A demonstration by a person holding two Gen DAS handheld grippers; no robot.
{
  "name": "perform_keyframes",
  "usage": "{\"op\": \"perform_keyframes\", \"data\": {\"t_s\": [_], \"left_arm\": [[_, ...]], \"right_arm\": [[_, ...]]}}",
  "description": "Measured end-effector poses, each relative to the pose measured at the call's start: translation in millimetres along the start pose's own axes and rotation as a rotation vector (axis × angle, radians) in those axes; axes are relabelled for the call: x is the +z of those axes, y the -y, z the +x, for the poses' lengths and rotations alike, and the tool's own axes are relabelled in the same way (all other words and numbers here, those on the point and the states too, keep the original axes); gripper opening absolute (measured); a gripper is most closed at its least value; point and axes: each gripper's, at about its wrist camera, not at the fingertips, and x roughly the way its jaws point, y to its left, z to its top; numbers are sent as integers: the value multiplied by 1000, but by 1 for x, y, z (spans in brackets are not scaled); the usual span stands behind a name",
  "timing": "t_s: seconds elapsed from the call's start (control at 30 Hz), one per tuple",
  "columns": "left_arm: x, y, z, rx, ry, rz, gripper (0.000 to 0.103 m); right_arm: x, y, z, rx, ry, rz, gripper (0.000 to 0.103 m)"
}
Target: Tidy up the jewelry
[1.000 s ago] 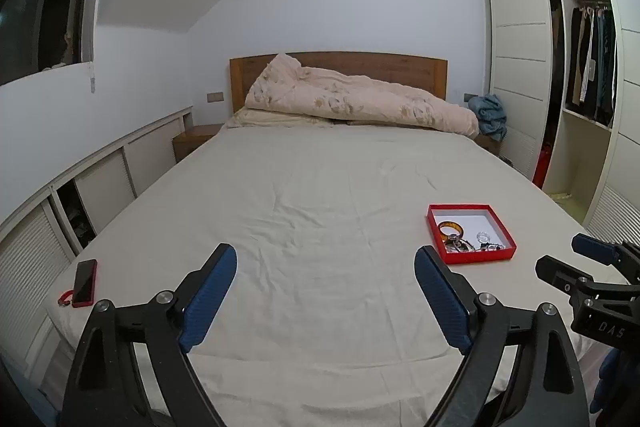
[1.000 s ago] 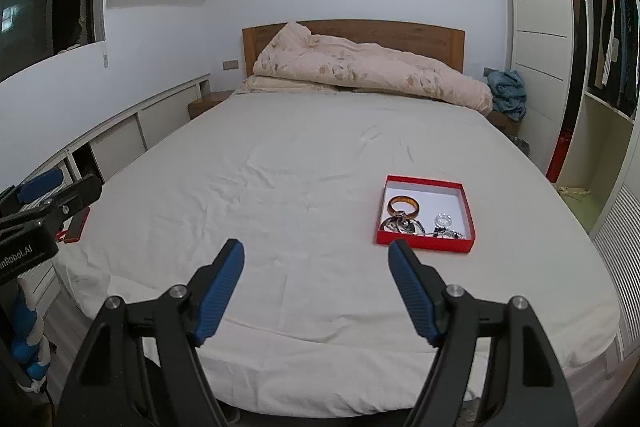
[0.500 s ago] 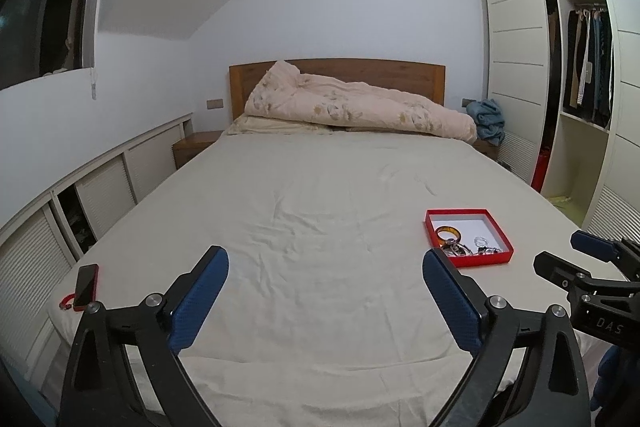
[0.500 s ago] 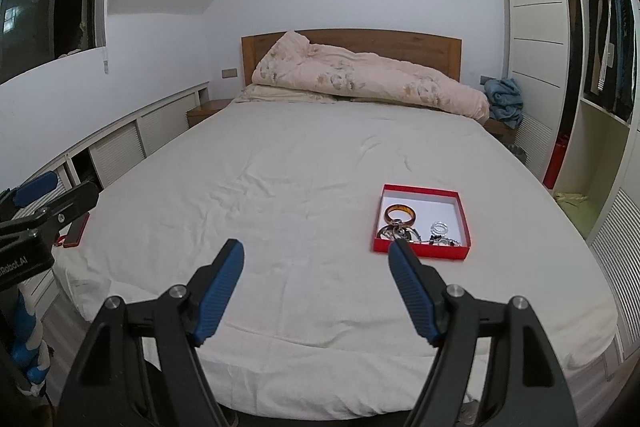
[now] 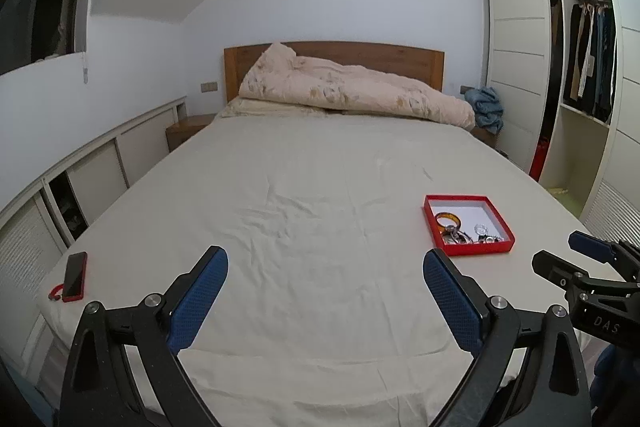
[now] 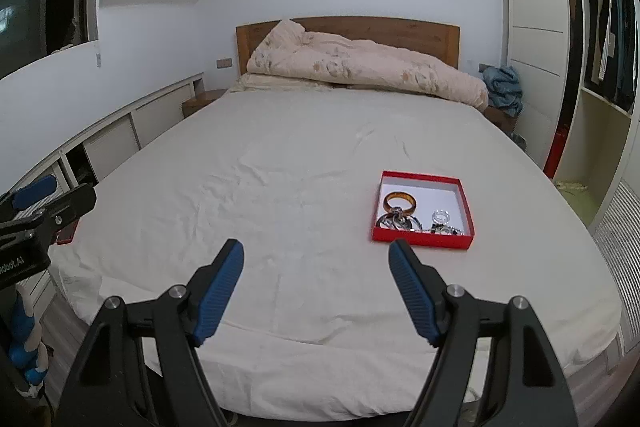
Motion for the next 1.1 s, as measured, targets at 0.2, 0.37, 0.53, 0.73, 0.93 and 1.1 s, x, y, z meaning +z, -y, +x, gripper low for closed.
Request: {"op": "perform_keyframes", "data": {"t_s": [0.2, 0.37, 0.53, 0.73, 0.93, 1.1], "left_arm": [[-7, 1, 15, -8, -39, -2, 97], [-13, 3, 29, -14, -71, -3, 97], [-19, 5, 45, -21, -109, 0, 97], [-24, 7, 64, -29, -153, -1, 97], [-28, 6, 83, -35, -184, -11, 97], [-32, 6, 100, -32, -219, -12, 97]], "right_arm": [[-5, 4, 15, -3, -33, 9, 74], [-10, 6, 27, -5, -57, 13, 74], [-15, 8, 41, -8, -85, 19, 74], [-20, 13, 58, -15, -115, 23, 74], [-20, 18, 71, -30, -128, 24, 74], [-18, 24, 79, -46, -133, 31, 74]]}}
